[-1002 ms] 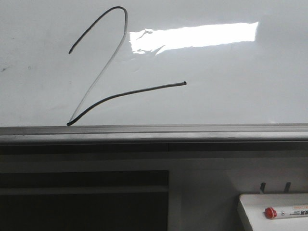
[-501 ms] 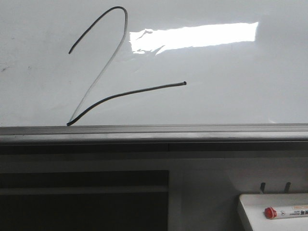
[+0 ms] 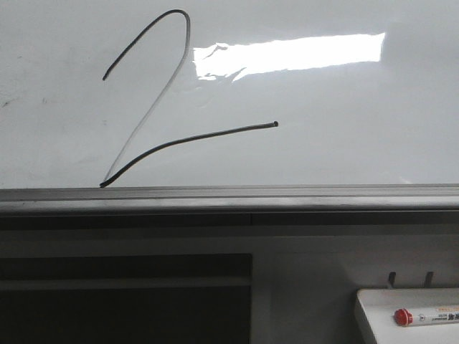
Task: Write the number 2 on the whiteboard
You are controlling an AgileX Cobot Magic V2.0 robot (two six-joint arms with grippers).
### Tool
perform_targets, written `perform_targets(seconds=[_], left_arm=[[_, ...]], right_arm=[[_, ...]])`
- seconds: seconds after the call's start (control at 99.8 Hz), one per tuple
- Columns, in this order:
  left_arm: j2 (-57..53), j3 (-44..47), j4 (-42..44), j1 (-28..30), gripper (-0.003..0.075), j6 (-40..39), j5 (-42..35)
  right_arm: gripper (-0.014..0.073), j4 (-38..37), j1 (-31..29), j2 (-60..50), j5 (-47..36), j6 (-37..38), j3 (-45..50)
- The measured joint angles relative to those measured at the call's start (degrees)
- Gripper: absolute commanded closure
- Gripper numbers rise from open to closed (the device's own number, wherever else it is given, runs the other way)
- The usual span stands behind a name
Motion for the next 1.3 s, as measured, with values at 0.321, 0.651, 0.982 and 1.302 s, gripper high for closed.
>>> perform_targets(seconds=[0.321, 0.651, 0.982, 1.302], left_arm=[[0.0, 1.18, 18.54, 0.0, 0.0741, -17.46, -12.83], [4.24, 12.98, 41.62, 0.16, 0.0741, -50.33, -41.03], [18.64, 13.94, 40.7, 12.55, 0.0741, -60.69, -54.83], [26.82, 13.94, 40.75, 14.61, 0.0741, -59.83, -59.02]], right_arm=[[0.0363, -4.54, -12.16, -11.19, -4.24, 3.08, 0.12], [0.0659, -5.54, -23.36, -21.85, 6.65, 7.85, 8.96], [0.0659, -6.02, -23.37, -31.31, 3.66, 11.66, 23.28], [0.066, -6.02, -23.37, -33.94, 1.45, 11.76, 24.98]])
